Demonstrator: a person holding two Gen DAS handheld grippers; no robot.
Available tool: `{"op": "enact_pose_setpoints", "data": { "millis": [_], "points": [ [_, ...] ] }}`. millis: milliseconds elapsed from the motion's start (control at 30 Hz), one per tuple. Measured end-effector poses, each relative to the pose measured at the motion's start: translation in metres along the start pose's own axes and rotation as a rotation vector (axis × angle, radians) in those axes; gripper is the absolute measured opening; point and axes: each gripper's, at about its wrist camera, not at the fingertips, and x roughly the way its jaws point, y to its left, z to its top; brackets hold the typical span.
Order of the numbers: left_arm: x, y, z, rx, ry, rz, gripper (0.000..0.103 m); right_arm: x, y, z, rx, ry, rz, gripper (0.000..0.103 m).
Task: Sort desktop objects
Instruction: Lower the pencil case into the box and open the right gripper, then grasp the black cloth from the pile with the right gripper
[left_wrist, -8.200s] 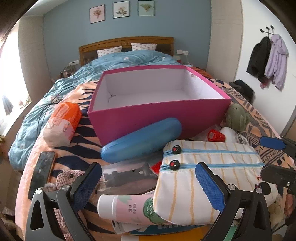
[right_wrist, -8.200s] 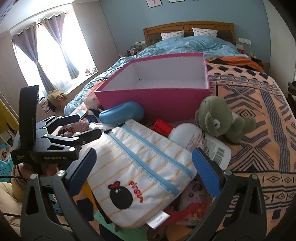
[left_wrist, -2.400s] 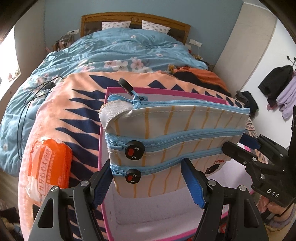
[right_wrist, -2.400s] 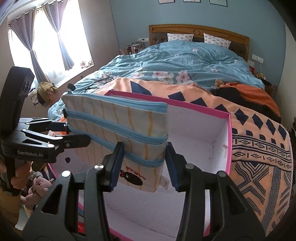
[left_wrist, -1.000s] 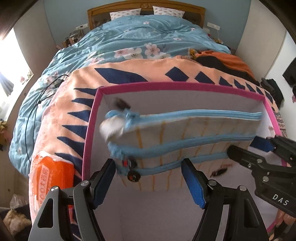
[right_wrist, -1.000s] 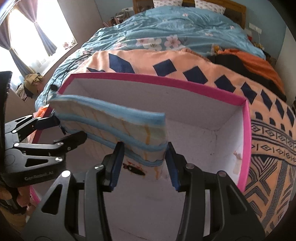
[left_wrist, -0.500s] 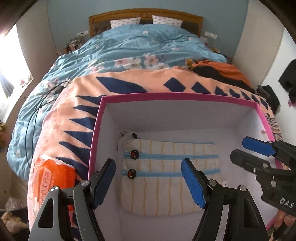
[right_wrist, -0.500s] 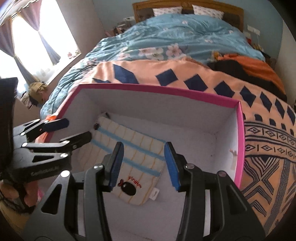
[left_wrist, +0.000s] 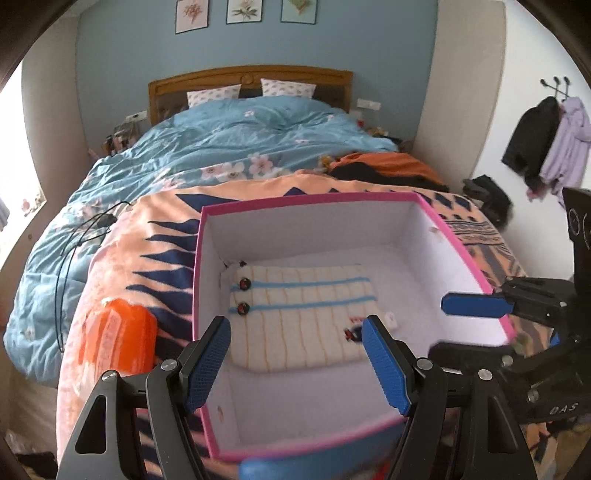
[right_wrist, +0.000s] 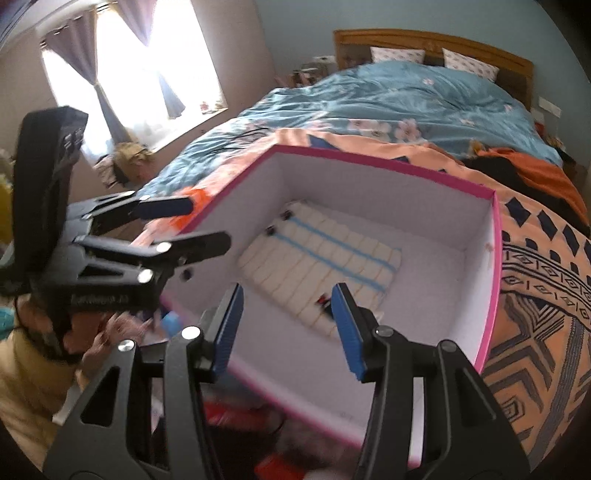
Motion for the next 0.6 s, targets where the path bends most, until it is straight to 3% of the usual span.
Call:
{"op": "enact_pose_setpoints", "data": {
  "millis": [267,367,600],
  "points": [
    [-0.027,-0.026,-0.044,0.093,0.035,-0.088,0.076,-0.038,0.027,-0.058,-0.027,-0.018,0.060,0.057],
    [-0.027,-0.043,-0.063,0.149,0.068,-0.125,0.076,-0.053,0.029,-0.087,0.018,-0.028,0.073,0.063],
    [-0.020,-0.061,-0.103,0.210,0.148,-0.193,0.076,-0.083,0.031,-0.152,0.135,-0.012,0.066,0.064]
  ]
}}
